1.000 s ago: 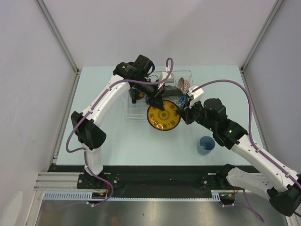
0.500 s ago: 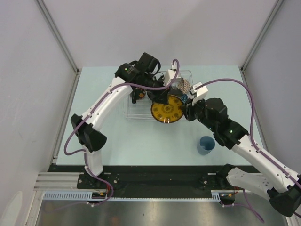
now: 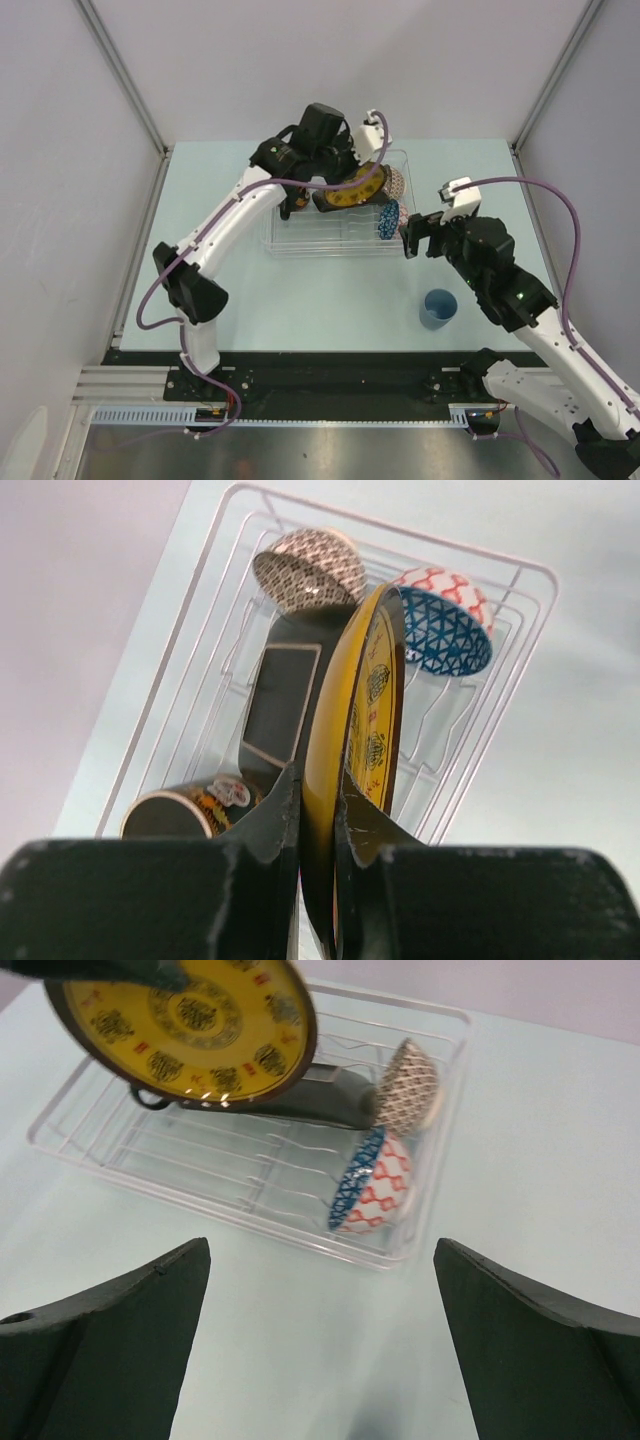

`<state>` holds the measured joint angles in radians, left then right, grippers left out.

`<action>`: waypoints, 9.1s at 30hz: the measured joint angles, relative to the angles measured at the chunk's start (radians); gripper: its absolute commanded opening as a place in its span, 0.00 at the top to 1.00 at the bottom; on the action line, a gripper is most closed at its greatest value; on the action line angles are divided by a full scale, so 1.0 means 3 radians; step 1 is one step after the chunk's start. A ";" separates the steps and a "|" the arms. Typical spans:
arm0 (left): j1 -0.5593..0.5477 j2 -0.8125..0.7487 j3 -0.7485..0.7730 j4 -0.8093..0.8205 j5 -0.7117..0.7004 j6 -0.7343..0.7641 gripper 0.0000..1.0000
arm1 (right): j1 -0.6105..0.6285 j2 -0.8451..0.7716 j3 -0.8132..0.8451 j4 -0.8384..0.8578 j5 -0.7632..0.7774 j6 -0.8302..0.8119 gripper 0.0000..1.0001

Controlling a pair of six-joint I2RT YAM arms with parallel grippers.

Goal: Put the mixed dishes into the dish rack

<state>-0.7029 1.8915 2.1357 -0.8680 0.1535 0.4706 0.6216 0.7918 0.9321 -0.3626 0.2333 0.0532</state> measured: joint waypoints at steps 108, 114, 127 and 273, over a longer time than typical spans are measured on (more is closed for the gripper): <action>-0.0601 0.0014 -0.2215 0.2263 -0.0880 0.0996 0.98 | -0.0778 -0.0329 -0.0385 -0.0095 -0.0926 0.0524 0.01; -0.0603 0.0081 -0.2179 0.2260 -0.0882 0.1003 0.85 | -0.0813 -0.0331 -0.0388 -0.0095 -0.0936 0.0524 0.00; -0.0617 0.0128 -0.2172 0.2224 -0.0890 0.1054 0.50 | -0.0856 -0.0348 -0.0389 -0.0097 -0.0955 0.0533 0.00; 0.0969 -0.0669 -0.1394 0.2728 0.3507 -0.3647 1.00 | -0.0673 0.2510 0.0750 0.4941 -0.3165 0.4734 0.72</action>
<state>-0.4122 1.6909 1.7176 -0.0498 1.2057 -0.6235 0.4198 1.5448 1.1572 1.1198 -0.7162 1.4734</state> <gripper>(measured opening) 0.733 0.205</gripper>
